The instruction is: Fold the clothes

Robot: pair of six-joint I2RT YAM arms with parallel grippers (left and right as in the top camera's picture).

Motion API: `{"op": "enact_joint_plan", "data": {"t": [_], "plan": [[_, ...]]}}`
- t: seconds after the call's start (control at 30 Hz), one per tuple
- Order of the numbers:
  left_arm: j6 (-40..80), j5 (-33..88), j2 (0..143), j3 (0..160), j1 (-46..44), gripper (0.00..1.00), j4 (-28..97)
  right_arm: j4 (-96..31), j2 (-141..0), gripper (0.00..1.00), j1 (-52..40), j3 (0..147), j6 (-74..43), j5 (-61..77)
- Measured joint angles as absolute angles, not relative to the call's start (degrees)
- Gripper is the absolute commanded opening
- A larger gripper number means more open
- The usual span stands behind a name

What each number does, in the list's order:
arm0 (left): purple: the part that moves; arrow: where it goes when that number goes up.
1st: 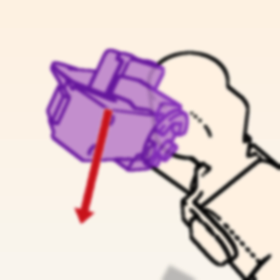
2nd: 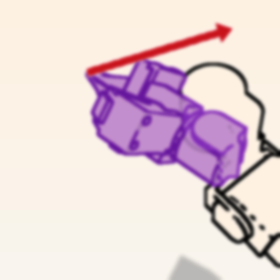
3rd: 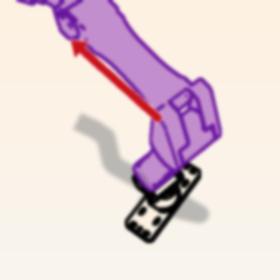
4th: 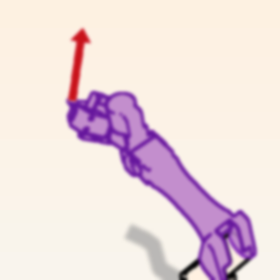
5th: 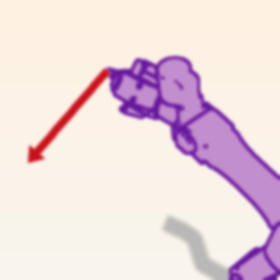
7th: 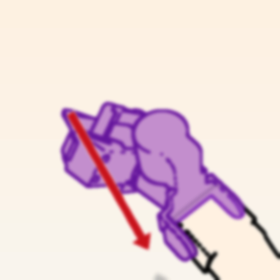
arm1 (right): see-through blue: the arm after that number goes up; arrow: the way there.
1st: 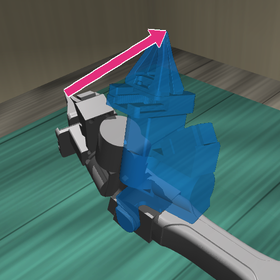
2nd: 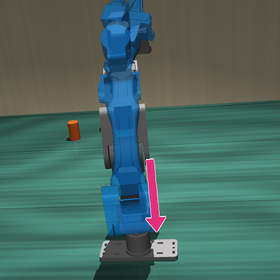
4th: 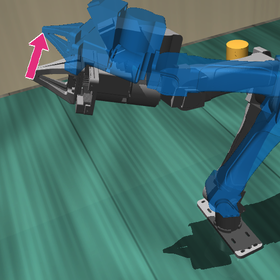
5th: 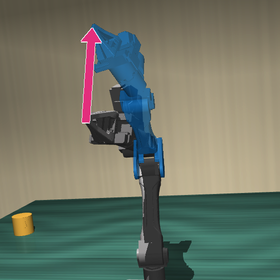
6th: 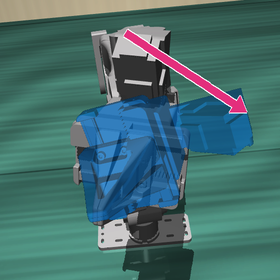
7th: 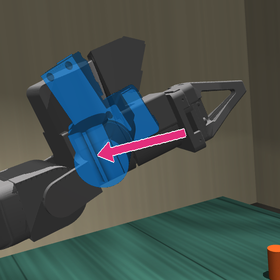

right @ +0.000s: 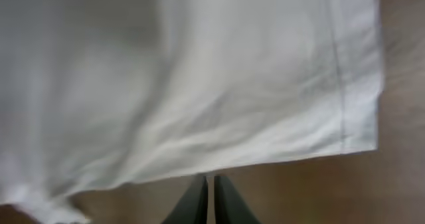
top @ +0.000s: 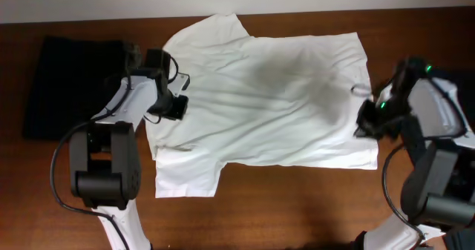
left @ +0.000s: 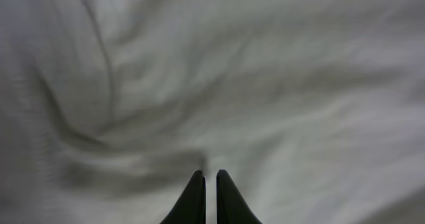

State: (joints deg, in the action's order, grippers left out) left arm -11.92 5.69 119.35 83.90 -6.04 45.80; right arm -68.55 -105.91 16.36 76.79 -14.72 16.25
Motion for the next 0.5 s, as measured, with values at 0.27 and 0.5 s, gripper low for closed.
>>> {"op": "enact_joint_plan", "data": {"t": [0.27,0.5], "plan": [[-11.33,4.05,118.80,81.19,-4.14,0.09,43.16,-58.46,-105.60,0.04,17.19,59.86,-20.60,9.02],[-11.07,7.22,118.78,81.17,1.28,0.17,45.67,-62.00,-105.71,0.04,18.35,63.35,-23.55,0.10]]}}
